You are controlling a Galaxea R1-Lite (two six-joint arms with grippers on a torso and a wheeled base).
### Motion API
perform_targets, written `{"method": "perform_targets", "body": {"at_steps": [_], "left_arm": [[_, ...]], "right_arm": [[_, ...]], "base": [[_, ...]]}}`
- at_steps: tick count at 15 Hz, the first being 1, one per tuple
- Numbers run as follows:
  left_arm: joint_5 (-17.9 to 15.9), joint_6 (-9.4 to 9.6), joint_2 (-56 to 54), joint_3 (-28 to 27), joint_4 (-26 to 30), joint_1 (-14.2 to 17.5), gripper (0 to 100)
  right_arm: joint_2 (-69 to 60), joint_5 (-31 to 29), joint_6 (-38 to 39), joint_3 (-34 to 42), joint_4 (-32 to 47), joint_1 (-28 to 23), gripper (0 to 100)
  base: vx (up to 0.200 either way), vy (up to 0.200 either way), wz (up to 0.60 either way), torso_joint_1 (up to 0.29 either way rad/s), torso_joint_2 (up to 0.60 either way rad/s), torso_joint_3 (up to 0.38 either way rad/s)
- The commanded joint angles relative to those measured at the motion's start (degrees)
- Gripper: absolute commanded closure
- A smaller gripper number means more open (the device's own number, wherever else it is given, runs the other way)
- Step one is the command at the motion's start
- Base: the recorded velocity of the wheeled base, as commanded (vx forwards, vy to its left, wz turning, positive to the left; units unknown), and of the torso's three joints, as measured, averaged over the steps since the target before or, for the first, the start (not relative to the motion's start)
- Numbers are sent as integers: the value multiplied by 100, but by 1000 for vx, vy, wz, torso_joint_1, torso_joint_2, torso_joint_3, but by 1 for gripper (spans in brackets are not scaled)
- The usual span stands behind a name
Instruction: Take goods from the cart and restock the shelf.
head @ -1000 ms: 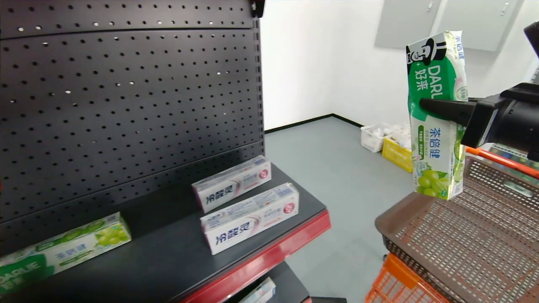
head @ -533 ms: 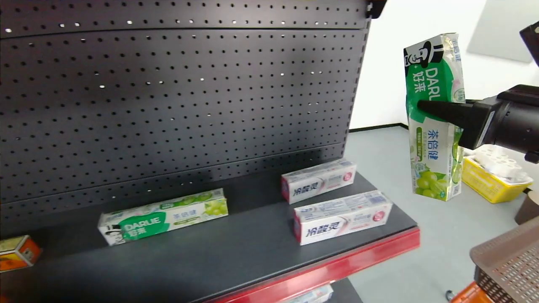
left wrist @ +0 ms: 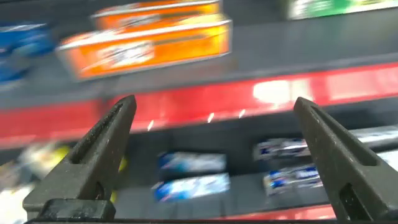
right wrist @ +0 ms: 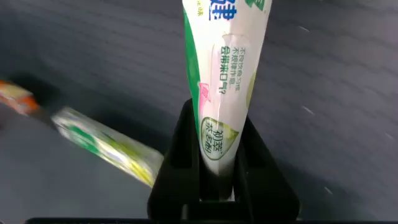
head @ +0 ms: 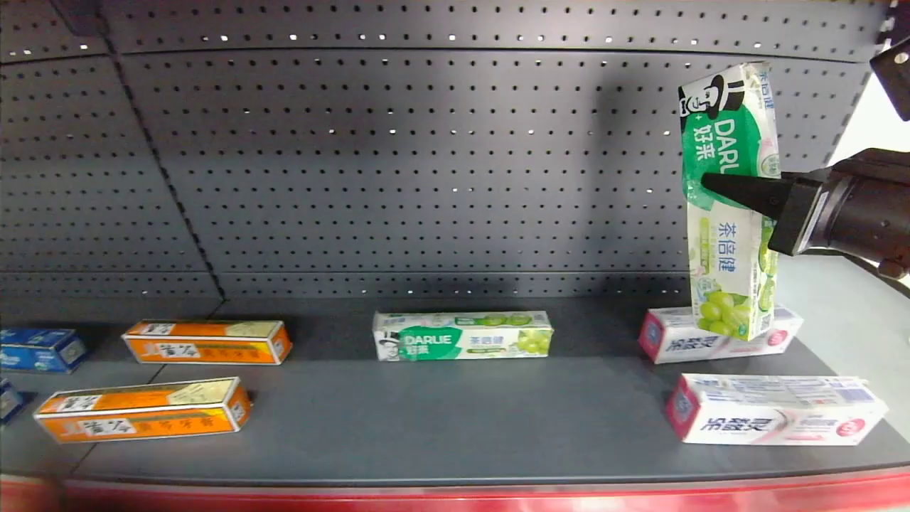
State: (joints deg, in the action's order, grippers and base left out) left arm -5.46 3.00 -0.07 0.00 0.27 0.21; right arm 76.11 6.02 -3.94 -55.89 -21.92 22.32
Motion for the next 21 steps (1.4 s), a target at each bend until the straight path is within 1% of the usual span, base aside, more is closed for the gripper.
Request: {"method": "perform_targets", "body": {"at_steps": [1,4,9,11,12,13,14,15,16,17,18,19,20,21], "left_arm": [[1,-1,7,0,0,-3,0],[1,-1,7,0,0,6,0],[1,-1,7,0,0,6,0],[1,-1,7,0,0,6,0],[-8,34,7,0,0,-3,0],[-8,8,7,0,0,-3,0],[-25,69,7,0,0,6,0],[1,78,7,0,0,6,0],[-16,157,7,0,0,-3,0],[-25,184,7,0,0,-3,0],[-8,140,7,-9,0,6,0],[-122,87,34,-299,0,-38,0],[-227,-10,596,-958,61,-197,0],[-210,-159,1141,-1564,70,-328,0]], "right_arm": [[115,4,-2,17,-128,-8,100],[89,13,183,8,-383,0,100],[36,-5,315,0,-383,44,100],[-61,-31,306,8,-331,115,100],[-184,-66,306,114,-225,159,100],[-316,-110,288,158,-14,176,100],[-360,-172,288,193,74,282,100],[-412,-224,306,246,82,369,100],[-421,-295,306,281,82,413,100],[-448,-312,306,281,100,572,100],[-456,-321,306,254,100,721,100],[-439,-435,288,237,100,809,100],[-377,-699,279,210,100,932,100],[-360,-892,279,219,100,1099,100]], "base": [[0,0,0,0,0,0],[0,0,0,0,0,0],[0,0,0,0,0,0],[0,0,0,0,0,0],[0,0,0,0,0,0],[0,0,0,0,0,0],[0,0,0,0,0,0],[0,0,0,0,0,0],[0,0,0,0,0,0],[0,0,0,0,0,0],[0,0,0,0,0,0],[0,0,0,0,0,0],[0,0,0,0,0,0],[0,0,0,0,0,0]]}}
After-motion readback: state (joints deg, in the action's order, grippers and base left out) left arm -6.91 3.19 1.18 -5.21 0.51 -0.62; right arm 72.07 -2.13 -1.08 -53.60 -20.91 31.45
